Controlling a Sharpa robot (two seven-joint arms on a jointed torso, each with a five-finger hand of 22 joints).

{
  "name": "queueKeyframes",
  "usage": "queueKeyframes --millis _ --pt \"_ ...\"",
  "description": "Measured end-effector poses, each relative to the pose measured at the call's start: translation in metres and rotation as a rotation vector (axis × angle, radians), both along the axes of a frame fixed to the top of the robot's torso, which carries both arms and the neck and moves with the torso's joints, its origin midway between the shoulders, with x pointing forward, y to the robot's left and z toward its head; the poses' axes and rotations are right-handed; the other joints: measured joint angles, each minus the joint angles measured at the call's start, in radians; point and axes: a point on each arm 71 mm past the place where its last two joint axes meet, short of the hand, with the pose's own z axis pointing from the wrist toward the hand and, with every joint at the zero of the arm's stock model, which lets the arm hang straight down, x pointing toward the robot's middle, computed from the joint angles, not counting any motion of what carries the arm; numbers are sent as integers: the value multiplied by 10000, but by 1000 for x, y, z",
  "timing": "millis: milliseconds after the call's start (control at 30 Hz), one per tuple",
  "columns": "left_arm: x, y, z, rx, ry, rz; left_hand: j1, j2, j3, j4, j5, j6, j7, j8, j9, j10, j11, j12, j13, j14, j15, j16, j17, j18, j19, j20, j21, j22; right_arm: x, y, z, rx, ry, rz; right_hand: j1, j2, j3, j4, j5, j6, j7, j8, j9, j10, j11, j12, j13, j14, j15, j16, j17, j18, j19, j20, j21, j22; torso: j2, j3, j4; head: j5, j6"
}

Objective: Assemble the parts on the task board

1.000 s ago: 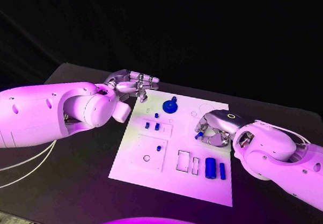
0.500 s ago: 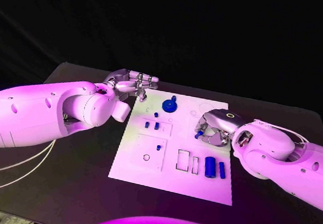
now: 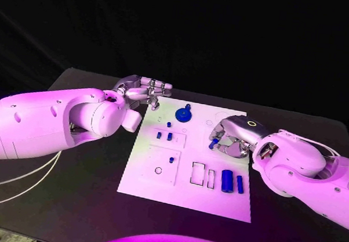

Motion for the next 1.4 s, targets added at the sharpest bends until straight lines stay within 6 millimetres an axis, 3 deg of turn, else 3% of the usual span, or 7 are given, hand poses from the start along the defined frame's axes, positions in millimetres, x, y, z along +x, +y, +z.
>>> queueKeyframes --millis 233,433,633,833,1400 --pt "1 -2 -1 3 12 -13 0 0 0 0 0 0 0 0 0 0 0 0 -1 0 0 0 0 1 0 0 0 0 -18 13 28 626 -354 521 0 0 27 -27 51 3 4 -2 -1 0 0 -1 0 0 0 0 -1 0 0 0 -2 -1 -26 -2 8 11 20" --pt "2 -3 -2 2 21 -18 0 0 0 0 0 0 0 0 0 0 0 0 -1 0 0 0 1 1 0 0 0 1 -35 44 33 1153 -231 1274 0 -1 100 -39 67 35 37 -29 2 0 0 -3 1 0 0 0 -2 0 0 0 -3 -1 -41 -3 11 69 3" --pt "3 -5 -2 -14 32 -40 38 38 -28 -28 0 0 0 0 -9 0 0 39 8 0 0 0 -9 0 0 0 0 1 -51 73 21 1599 193 1896 -3 -3 157 -90 113 34 38 -39 7 0 0 -56 3 0 1 -1 -16 0 0 0 -4 -2 -42 -10 40 156 -33" --pt "3 -5 -3 -16 40 -20 38 38 -28 -28 0 0 0 0 -8 0 0 39 8 0 0 -39 -21 0 0 0 0 1 -60 92 5 1817 600 2245 -44 -44 233 -95 145 33 38 -41 5 0 0 -79 65 0 1 -1 -26 0 -1 0 -9 -3 -35 -15 41 338 -100" --pt "3 -5 -3 -43 57 -35 38 38 -28 -28 0 0 0 0 -7 0 0 39 8 -34 34 -39 -29 1 0 0 -47 1 -63 115 -35 1649 1332 2323 -58 -58 249 -111 183 29 39 -96 3 0 0 -120 63 -1 1 -1 -36 1 -1 1 -10 -5 -31 -3 41 502 -221"
